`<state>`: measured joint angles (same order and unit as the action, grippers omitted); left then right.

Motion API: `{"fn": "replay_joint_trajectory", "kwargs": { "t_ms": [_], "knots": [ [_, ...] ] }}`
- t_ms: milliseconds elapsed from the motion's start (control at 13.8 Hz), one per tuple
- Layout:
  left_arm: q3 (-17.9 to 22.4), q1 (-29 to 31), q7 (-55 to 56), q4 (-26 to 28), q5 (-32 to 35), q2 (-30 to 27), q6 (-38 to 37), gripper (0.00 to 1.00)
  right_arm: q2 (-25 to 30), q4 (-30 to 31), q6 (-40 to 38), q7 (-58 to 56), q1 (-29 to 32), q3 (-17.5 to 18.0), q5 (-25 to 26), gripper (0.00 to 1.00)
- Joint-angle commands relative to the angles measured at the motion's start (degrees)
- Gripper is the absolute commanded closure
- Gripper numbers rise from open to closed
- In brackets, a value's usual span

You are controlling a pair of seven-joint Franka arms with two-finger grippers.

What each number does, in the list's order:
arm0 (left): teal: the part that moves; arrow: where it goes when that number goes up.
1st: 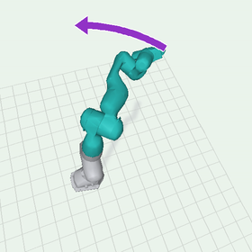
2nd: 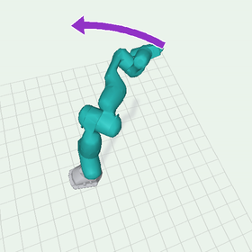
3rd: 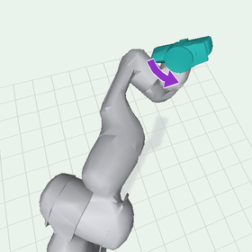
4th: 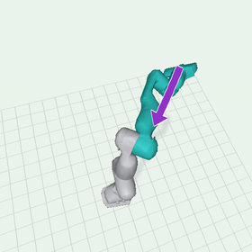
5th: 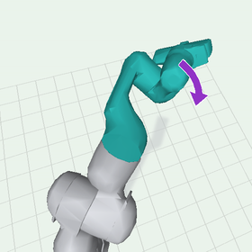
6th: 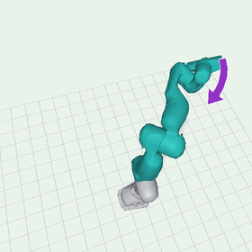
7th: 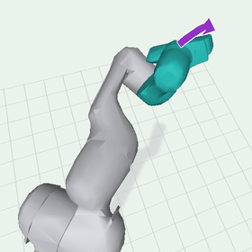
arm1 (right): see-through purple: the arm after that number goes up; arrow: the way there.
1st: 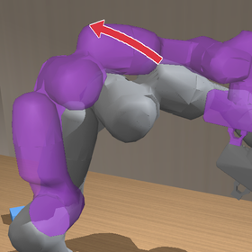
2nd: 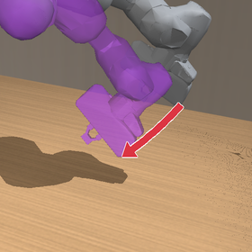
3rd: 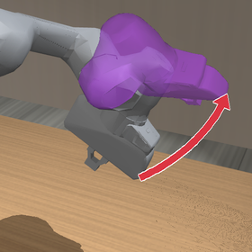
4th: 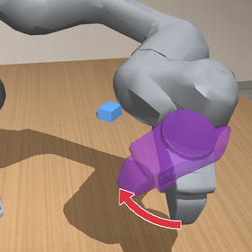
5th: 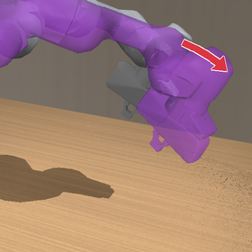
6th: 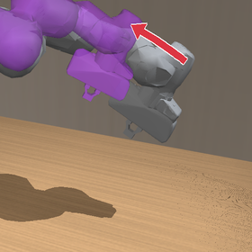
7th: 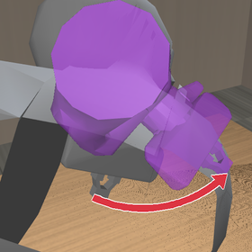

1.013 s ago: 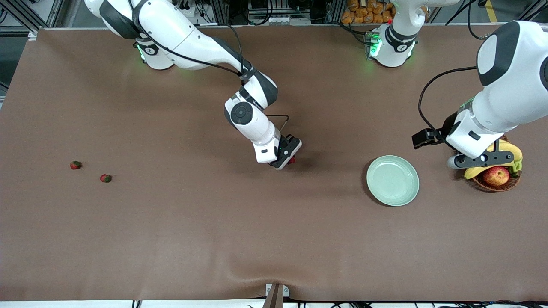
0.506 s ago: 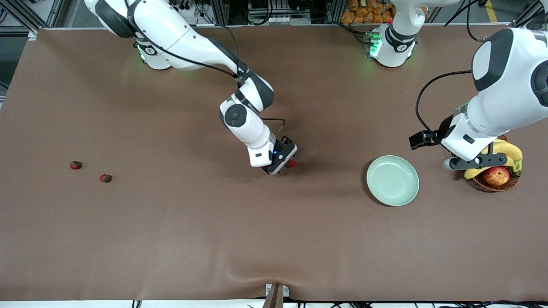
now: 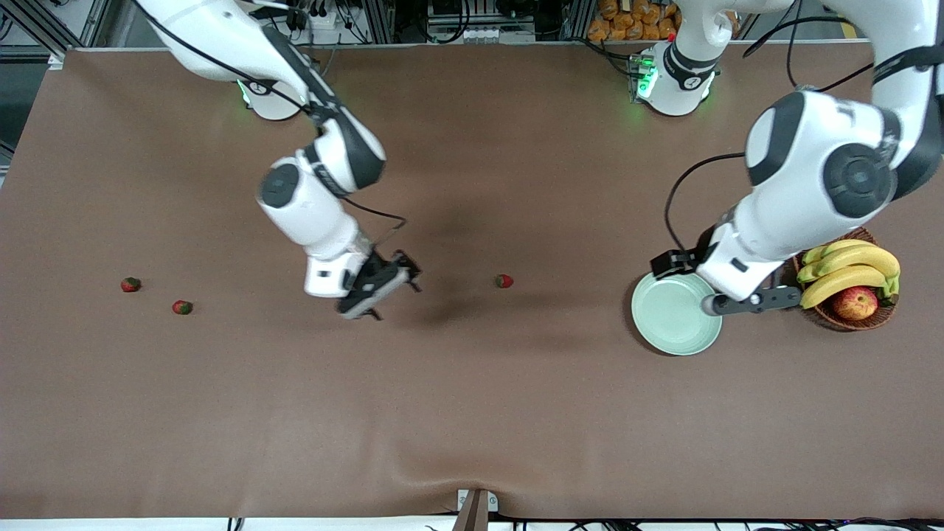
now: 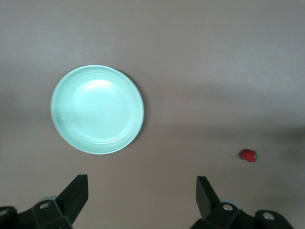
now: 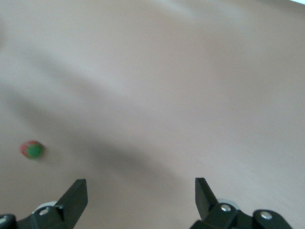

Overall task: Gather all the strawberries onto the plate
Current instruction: 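Grasp the mid-table strawberry with the left gripper while the right gripper withdraws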

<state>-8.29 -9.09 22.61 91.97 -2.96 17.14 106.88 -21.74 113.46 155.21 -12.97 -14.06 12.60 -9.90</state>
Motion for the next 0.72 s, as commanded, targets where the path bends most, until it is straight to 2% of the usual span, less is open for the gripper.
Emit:
{"fn": "replay_joint_trajectory", "kwargs": {
  "t_ms": [0,145,217,362,434,651],
  "knots": [
    [0.2,-2.2,0.9,-0.9,0.0,3.1,3.6,0.0,5.7,7.1,-5.1,-0.1,10.7,1.1,0.2,0.0],
    [0.2,-3.6,1.6,-0.9,0.3,5.0,6.3,0.0,5.6,6.2,-14.9,-1.4,17.7,1.1,0.7,0.0],
    [0.2,-4.4,1.6,-0.9,0.7,5.7,7.7,0.0,5.5,5.6,-17.7,-1.8,19.7,0.7,2.8,0.0],
    [0.2,-7.1,1.8,-1.2,1.2,8.0,9.9,0.0,4.7,4.3,-21.3,-3.4,24.5,-0.4,12.2,0.0],
    [0.2,-7.3,1.7,-2.3,1.4,9.6,10.7,0.0,3.6,3.1,-22.5,-6.2,26.9,-0.5,15.2,0.0],
    [0.2,-10.1,1.7,-5.4,1.2,13.7,12.4,0.0,0.1,1.8,-23.2,-18.7,31.3,-0.5,15.9,0.0]
  ]
}}
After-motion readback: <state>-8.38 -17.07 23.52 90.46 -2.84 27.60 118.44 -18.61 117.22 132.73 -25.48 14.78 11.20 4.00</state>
